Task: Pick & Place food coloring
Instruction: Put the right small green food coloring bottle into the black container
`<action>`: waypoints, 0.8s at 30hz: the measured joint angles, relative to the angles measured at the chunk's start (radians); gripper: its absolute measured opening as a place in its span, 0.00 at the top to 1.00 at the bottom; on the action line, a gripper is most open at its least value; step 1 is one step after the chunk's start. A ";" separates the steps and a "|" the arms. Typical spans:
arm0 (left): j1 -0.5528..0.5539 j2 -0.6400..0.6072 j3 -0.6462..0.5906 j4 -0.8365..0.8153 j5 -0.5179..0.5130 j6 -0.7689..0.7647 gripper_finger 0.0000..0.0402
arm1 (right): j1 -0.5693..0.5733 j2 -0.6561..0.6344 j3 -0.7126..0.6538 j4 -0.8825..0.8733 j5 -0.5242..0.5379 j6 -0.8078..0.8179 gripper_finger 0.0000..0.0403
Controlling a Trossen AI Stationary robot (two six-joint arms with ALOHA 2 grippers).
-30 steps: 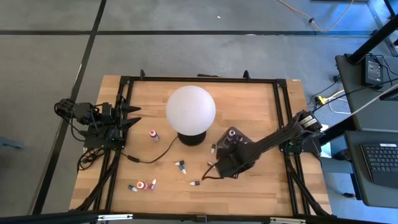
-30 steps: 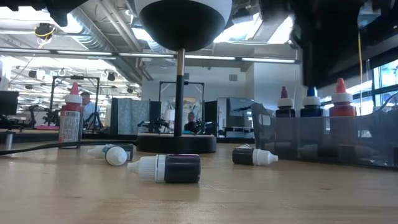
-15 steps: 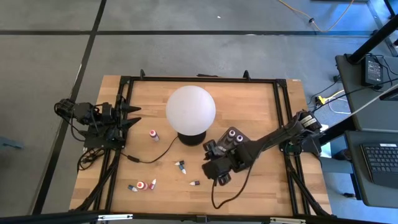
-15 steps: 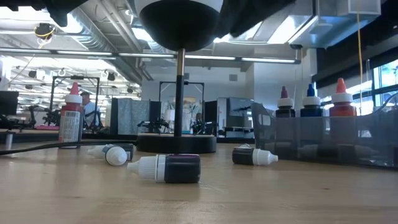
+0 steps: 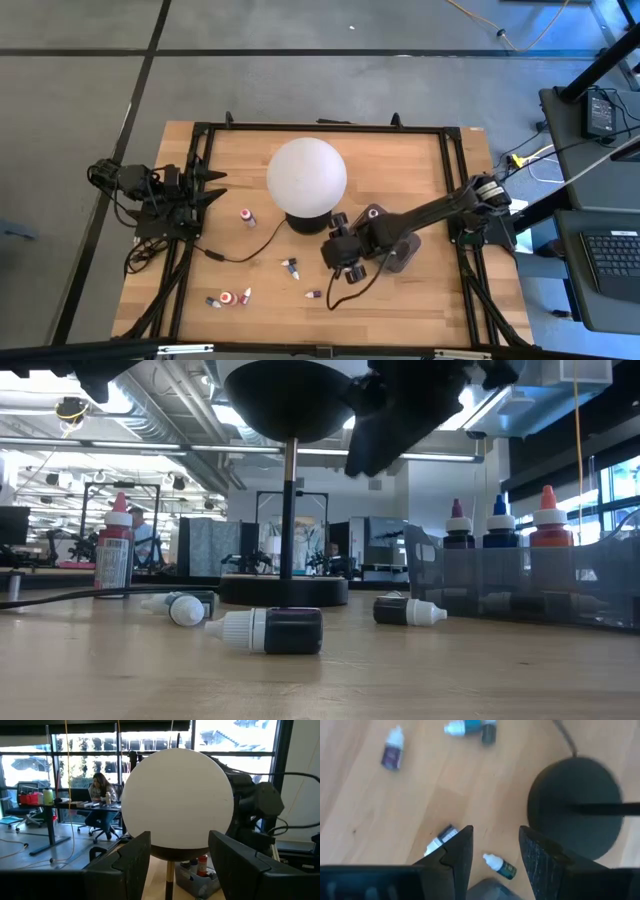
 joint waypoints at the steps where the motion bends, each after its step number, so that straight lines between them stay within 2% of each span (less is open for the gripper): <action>1: 0.000 0.000 0.000 0.000 0.000 0.000 0.51 | -0.003 0.012 0.000 -0.006 0.000 0.000 0.60; 9: 0.000 0.000 0.000 0.000 0.000 0.000 0.51 | -0.031 0.096 0.000 -0.017 0.000 0.003 0.60; 24: 0.000 0.000 0.000 0.000 0.000 0.000 0.51 | -0.109 0.099 0.000 -0.117 -0.008 0.113 0.60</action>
